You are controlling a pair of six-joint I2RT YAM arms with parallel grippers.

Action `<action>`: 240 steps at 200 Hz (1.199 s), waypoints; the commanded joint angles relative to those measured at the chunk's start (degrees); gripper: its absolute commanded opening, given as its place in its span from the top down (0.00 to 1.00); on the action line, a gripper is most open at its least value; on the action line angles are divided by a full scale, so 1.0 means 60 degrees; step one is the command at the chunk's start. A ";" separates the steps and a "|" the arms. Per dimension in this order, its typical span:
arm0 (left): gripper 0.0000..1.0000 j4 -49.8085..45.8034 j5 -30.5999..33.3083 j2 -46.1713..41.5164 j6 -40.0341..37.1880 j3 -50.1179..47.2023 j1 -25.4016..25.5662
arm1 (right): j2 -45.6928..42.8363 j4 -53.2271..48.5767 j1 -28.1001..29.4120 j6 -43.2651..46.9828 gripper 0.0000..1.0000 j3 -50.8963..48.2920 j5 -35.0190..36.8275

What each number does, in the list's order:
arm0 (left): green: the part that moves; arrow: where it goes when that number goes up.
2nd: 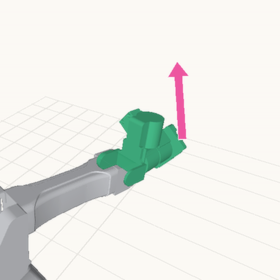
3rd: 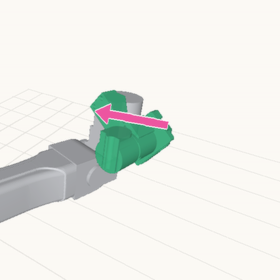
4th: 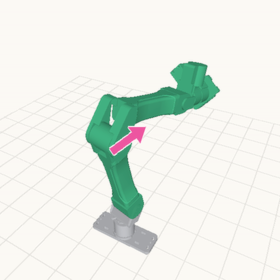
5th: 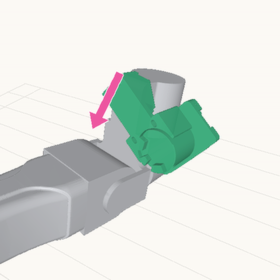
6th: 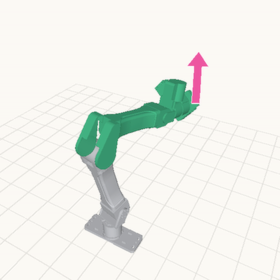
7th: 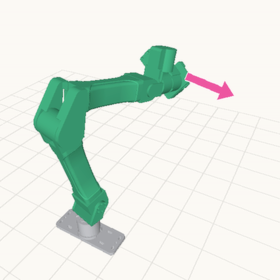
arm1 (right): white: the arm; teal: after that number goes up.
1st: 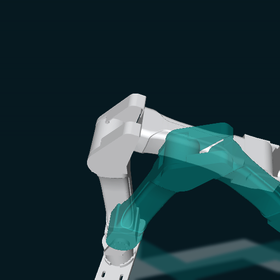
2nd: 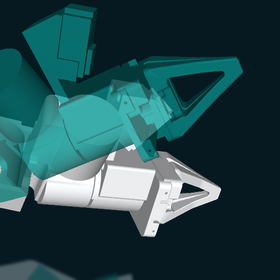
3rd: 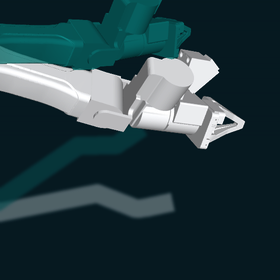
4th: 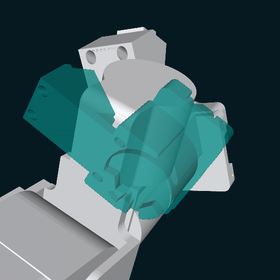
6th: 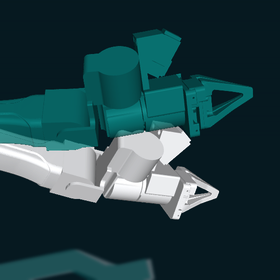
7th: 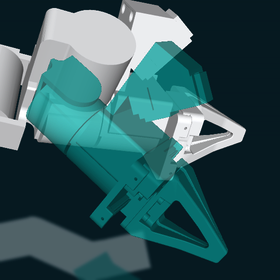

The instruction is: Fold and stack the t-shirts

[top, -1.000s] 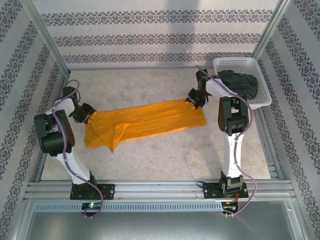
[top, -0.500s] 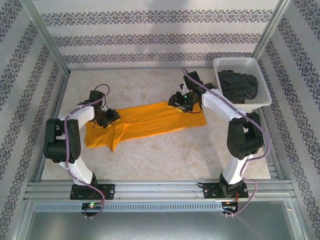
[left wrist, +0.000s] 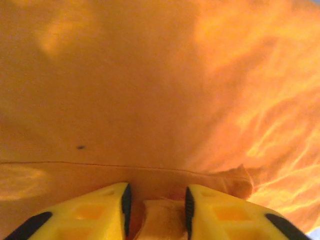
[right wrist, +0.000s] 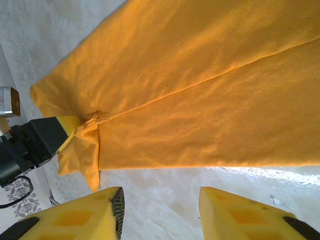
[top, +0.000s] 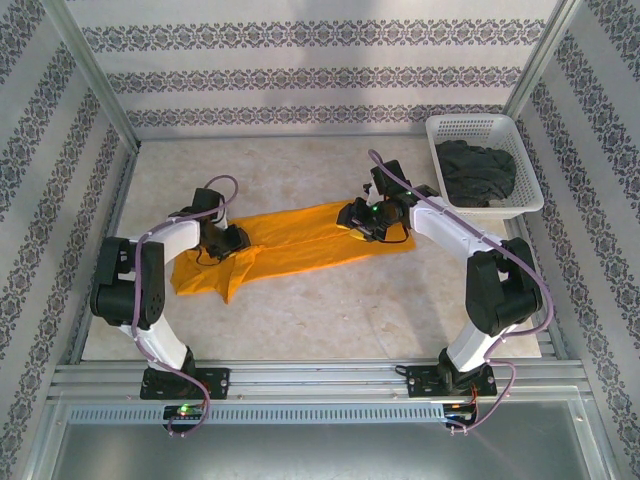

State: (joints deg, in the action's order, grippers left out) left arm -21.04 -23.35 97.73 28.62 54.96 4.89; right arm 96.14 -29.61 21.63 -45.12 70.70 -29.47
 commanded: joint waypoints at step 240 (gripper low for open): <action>0.66 -0.1910 0.1138 -0.2699 0.1195 -0.1362 -0.0799 | -0.0364 0.1756 0.0664 0.0428 0.53 -0.0639 -0.1550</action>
State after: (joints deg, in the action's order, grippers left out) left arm -24.18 -19.70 81.56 37.82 47.40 7.22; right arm 93.67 -20.78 22.98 -45.56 65.47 -34.98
